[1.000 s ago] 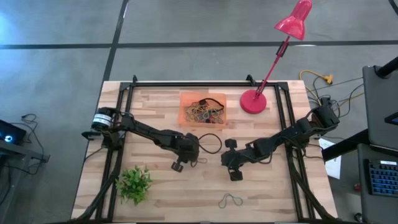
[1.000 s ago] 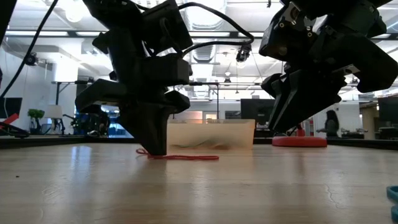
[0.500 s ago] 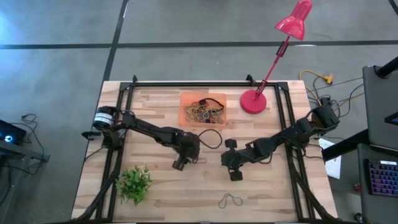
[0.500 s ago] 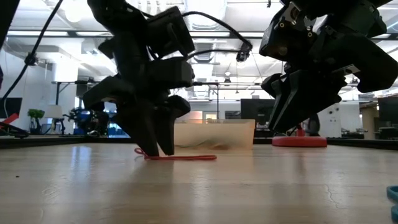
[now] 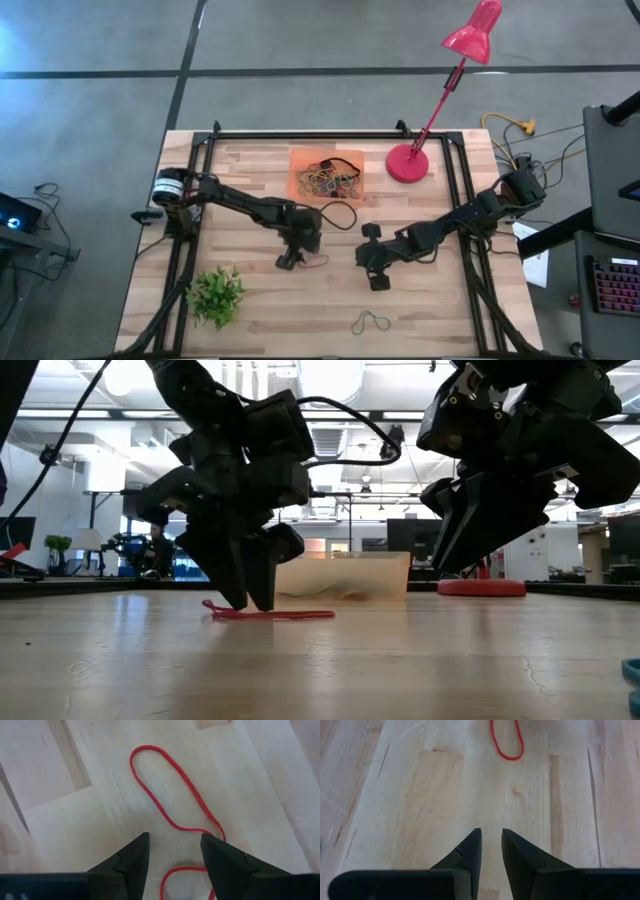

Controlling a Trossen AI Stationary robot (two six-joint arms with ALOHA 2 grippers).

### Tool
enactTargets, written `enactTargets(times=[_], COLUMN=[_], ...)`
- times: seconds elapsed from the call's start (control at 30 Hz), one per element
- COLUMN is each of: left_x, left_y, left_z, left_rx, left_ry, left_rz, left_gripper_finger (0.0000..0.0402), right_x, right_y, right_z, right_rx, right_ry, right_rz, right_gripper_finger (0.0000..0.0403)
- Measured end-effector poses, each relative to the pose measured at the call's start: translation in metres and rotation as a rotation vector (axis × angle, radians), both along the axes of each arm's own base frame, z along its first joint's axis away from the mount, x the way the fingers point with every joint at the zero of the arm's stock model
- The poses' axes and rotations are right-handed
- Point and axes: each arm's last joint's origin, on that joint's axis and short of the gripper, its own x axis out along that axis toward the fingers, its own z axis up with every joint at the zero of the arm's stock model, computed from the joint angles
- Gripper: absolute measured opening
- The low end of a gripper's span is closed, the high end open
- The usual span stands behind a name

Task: Pick and place rubber bands into bin
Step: Put the red rubber band into the orange bin

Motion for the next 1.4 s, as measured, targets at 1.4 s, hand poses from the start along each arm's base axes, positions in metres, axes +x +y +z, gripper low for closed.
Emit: enactTargets(times=[1.4], left_x=[-0.024], left_y=[-0.030], left_z=[-0.018], left_rx=[0.286], left_ry=[0.091], left_rz=[-0.144], left_gripper_finger=[0.0164], right_x=[0.000], right_y=[0.000], right_z=[0.000], right_rx=[0.002], right_ry=[-0.005], right_rz=[0.000], right_gripper_finger=[0.0063])
